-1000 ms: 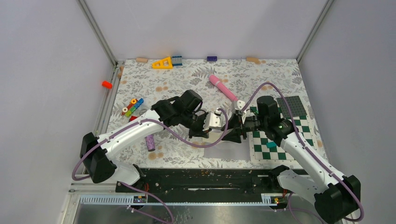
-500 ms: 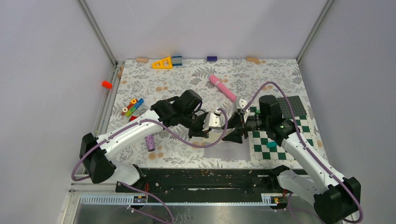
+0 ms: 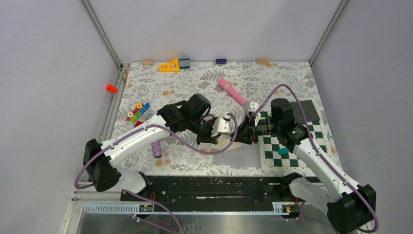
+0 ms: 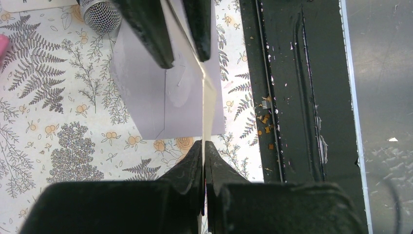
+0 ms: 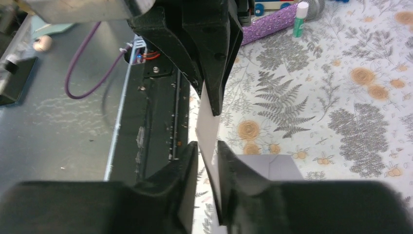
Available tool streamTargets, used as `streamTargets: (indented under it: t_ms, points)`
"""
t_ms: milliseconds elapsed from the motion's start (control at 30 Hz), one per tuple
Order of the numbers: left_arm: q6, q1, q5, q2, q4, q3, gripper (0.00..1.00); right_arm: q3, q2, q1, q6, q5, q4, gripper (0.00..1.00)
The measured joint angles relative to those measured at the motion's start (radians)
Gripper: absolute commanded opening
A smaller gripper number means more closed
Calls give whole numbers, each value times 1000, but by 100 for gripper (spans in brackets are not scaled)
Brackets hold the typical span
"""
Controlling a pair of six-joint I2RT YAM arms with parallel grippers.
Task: Place the letter into the envelope and seal it
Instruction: Fold the letter.
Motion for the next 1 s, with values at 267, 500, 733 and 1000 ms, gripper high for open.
streamTargets:
  t_ms: [267,500,733,1000]
  points:
    - [0,0,0,0,0,0,0,1,-13,-21,-79,11,-70,30]
    - [0,0,0,0,1,0,0,6,-16,-51,-98,7,-101,1]
    - [0,0,0,-4,5,0,0,10,-32,-56,-105,1,-104,49]
    - [0,0,0,-14,5,0,0,10,-57,-84,-119,3,-106,20]
